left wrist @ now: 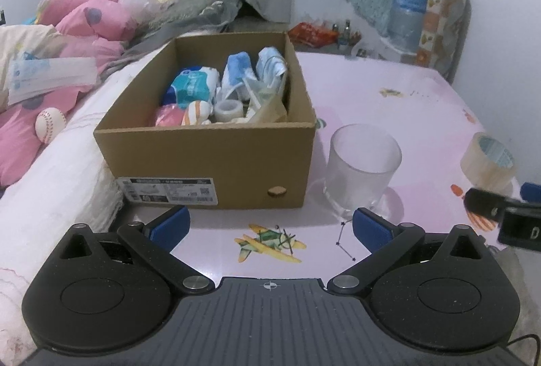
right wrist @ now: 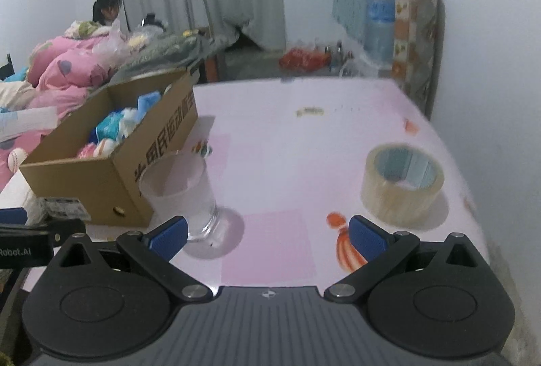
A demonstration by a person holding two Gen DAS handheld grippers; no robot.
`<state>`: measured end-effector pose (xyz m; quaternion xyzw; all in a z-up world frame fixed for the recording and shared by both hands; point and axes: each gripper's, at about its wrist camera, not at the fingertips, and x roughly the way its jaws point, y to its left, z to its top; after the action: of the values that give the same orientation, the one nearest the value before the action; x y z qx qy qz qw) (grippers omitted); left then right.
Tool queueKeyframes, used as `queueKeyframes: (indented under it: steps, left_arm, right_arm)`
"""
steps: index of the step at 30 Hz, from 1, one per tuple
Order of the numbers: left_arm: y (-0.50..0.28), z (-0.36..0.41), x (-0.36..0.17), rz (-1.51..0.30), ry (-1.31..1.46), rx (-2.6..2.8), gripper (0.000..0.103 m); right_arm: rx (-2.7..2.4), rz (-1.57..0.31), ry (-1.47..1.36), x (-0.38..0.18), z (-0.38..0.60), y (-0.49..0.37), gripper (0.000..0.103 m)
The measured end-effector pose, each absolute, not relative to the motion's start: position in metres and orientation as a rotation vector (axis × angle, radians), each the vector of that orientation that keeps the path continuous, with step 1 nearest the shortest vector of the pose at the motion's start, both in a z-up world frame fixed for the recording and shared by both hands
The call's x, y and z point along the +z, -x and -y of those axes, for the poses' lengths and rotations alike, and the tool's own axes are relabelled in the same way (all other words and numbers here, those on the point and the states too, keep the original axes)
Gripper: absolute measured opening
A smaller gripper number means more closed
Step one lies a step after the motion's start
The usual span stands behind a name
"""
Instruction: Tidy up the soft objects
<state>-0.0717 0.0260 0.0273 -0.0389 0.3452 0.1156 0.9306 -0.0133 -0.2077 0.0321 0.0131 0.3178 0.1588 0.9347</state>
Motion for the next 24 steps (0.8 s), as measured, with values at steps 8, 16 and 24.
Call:
queueKeyframes:
  steps: [8, 16, 24]
  left_arm:
    - [0.066, -0.031, 0.021, -0.760, 0.097, 0.254, 0.103]
    - [0.061, -0.032, 0.022, -0.774, 0.103, 0.265, 0.103]
    - [0.051, -0.030, 0.020, -0.797, 0.113, 0.240, 0.103]
  right_arm:
    - [0.311, -0.726, -0.017, 0.022, 0.204, 0.011, 0.072]
    - [0.303, -0.747, 0.000, 0.022, 0.197, 0.007, 0.072]
    - [0.291, -0.748, -0.002, 0.024, 0.201, 0.004, 0.072]
